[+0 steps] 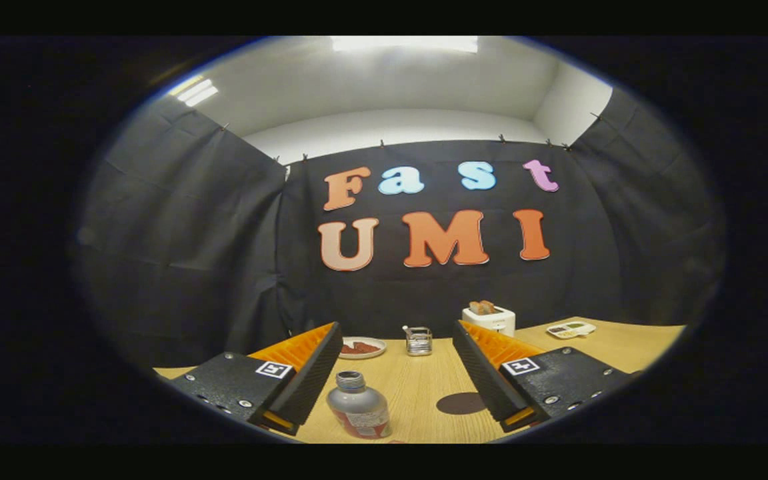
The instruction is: Take the bottle from table, then pour the juice into the cup, finally place the bottle on the coaster
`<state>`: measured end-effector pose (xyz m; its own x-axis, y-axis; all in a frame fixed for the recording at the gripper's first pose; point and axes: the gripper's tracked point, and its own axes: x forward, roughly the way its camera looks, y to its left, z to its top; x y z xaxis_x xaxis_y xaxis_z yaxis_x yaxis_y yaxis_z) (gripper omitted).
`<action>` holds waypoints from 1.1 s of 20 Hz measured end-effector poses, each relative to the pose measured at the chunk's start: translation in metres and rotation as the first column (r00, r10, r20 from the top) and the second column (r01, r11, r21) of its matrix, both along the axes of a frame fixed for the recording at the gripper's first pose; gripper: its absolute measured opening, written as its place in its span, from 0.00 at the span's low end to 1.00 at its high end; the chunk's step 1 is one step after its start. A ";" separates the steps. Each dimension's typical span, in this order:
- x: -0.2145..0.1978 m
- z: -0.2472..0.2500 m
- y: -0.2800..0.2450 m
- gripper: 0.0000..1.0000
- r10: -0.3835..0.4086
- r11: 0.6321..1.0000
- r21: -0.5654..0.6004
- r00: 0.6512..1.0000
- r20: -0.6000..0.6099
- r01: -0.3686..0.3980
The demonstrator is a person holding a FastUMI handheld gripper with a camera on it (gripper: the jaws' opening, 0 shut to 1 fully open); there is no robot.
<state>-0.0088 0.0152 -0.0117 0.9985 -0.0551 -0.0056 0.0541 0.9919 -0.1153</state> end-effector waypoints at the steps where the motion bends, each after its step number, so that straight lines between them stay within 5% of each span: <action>1: 0.000 -0.003 -0.005 0.98 -0.023 1.000 -0.002 1.000 -0.007 0.023; 9: 0.002 -0.021 0.036 0.98 0.058 0.998 -0.021 0.998 -0.025 -0.059; 22: -0.012 -0.102 0.030 0.99 -0.050 0.998 -0.033 0.984 -0.172 0.045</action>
